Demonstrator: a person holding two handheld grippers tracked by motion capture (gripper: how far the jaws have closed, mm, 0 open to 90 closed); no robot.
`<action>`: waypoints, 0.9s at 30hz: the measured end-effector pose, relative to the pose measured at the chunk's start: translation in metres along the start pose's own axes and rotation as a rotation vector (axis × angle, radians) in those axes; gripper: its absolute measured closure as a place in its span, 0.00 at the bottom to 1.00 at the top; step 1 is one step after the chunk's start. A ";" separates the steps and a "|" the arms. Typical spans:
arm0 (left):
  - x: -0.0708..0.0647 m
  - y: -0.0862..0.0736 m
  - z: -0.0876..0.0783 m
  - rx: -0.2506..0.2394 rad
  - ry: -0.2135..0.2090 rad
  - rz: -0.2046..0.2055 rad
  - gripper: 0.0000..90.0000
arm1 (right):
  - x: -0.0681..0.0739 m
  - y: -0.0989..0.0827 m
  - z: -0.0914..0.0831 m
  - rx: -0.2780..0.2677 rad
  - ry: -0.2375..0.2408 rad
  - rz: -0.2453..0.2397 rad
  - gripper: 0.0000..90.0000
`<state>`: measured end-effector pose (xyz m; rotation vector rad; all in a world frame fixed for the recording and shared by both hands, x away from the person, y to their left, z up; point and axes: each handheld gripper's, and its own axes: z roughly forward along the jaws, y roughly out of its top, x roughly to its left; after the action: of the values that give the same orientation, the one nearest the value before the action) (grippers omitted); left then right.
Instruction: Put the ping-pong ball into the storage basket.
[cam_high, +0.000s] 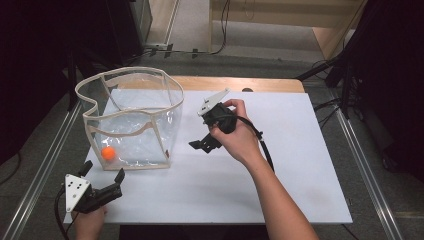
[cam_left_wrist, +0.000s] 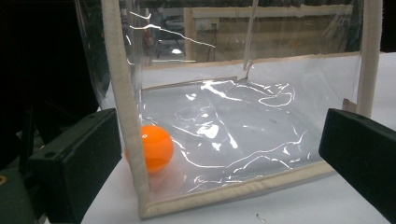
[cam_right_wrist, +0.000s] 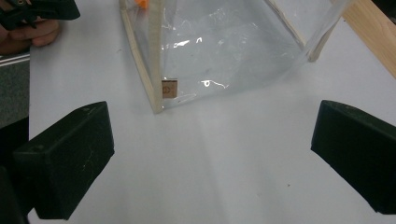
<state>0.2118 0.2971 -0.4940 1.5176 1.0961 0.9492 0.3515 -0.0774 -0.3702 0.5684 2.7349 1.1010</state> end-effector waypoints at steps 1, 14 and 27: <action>0.000 0.000 0.000 0.000 0.000 0.000 0.00 | 0.000 -0.002 0.000 -0.006 0.002 -0.001 0.00; 0.000 0.000 0.000 0.001 0.000 -0.002 0.00 | 0.004 -0.024 -0.002 -0.026 -0.007 0.015 0.00; 0.000 0.000 0.000 0.000 0.001 -0.001 0.00 | 0.006 -0.046 -0.002 -0.035 -0.014 0.050 0.00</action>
<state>0.2116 0.2970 -0.4940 1.5165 1.0974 0.9498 0.3319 -0.1064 -0.4006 0.6402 2.6980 1.1501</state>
